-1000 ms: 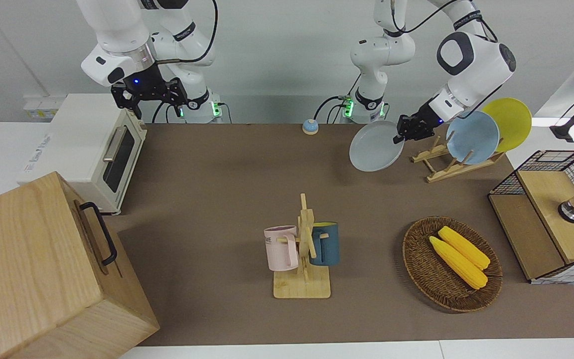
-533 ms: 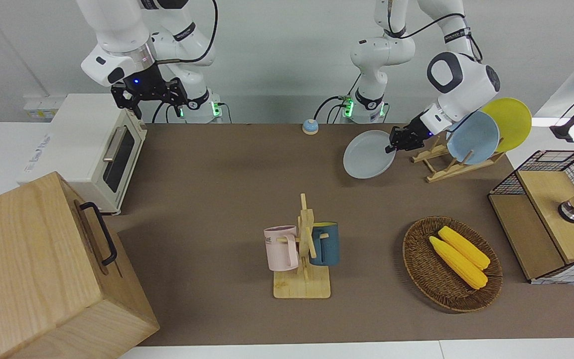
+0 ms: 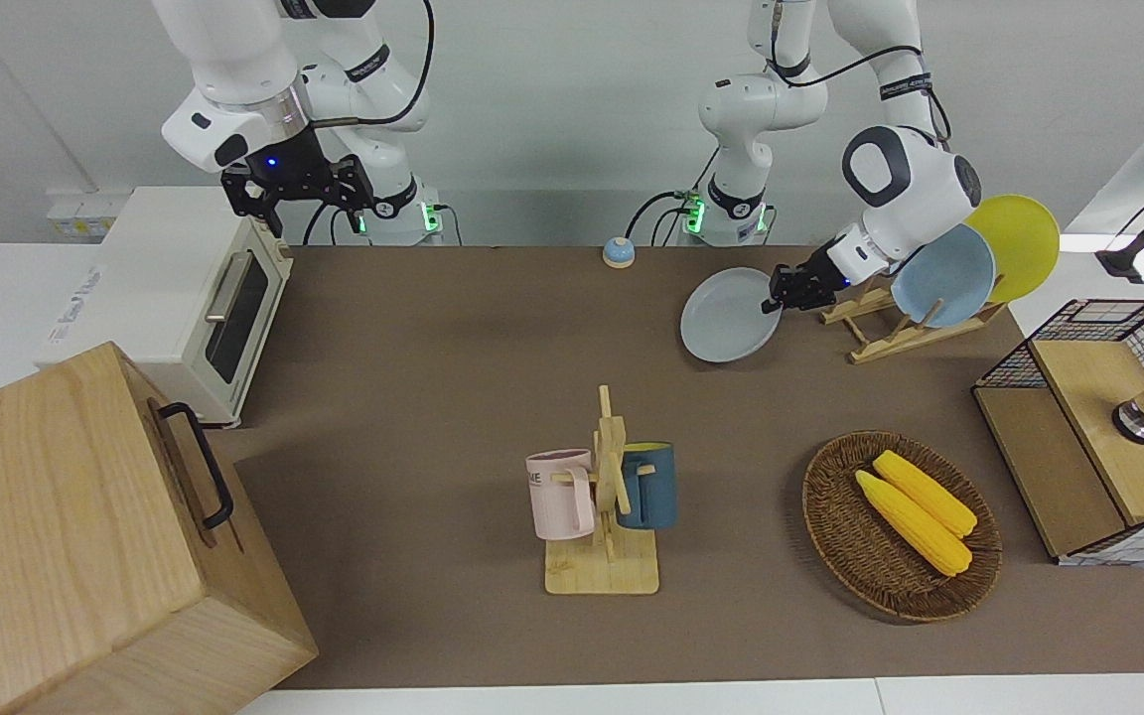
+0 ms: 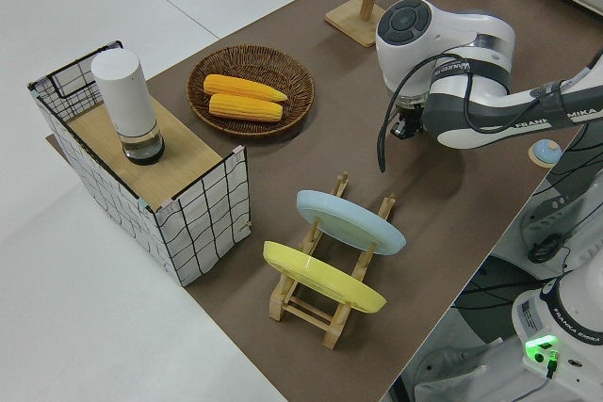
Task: Pick gray plate from low plate rack and place it on table with left arm
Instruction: 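Lower the gray plate onto the table beside the rack, then open the left gripper and withdraw it from the plate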
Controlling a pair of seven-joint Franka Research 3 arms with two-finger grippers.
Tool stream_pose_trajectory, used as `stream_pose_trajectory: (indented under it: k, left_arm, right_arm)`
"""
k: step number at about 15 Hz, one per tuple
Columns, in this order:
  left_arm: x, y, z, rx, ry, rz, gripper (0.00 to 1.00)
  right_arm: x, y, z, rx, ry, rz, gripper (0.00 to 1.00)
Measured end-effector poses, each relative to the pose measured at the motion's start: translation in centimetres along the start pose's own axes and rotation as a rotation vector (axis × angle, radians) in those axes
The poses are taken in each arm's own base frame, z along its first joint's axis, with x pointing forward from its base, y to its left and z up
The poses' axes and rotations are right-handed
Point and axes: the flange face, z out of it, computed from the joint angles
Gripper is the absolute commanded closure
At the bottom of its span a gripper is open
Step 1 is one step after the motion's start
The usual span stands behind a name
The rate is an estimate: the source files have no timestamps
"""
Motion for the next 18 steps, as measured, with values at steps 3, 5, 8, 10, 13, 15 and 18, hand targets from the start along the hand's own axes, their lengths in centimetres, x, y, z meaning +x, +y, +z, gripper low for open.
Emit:
stream_pose_trajectory:
  k: [3,5,8,10,13,15,18]
  left_arm:
    - [0.02,-0.04,0.06,0.000,-0.001,-0.001,0.95]
    - [0.02,-0.10,0.13,0.000,-0.002,-0.001,0.83]
    - [0.04,-0.18,0.24,-0.001,-0.004,0.001,0.56]
    - [0.06,-0.23,0.30,-0.001,-0.004,0.003,0.45]
    - [0.08,-0.32,0.35,-0.001,-0.004,0.003,0.42]
    - [0.09,-0.35,0.36,0.000,-0.004,0.003,0.40]
    - [0.10,-0.39,0.33,0.000,-0.003,0.004,0.40]
  right_arm:
    - [0.00,0.00,0.00,0.000,0.000,0.000,0.017]
    - [0.00,0.00,0.00,0.000,0.000,0.000,0.017]
    - [0.00,0.00,0.00,0.000,0.000,0.000,0.017]
    - [0.00,0.00,0.00,0.000,0.000,0.000,0.017]
    - [0.00,0.00,0.00,0.000,0.000,0.000,0.017]
    - [0.00,0.00,0.00,0.000,0.000,0.000,0.017]
    - [0.00,0.00,0.00,0.000,0.000,0.000,0.017]
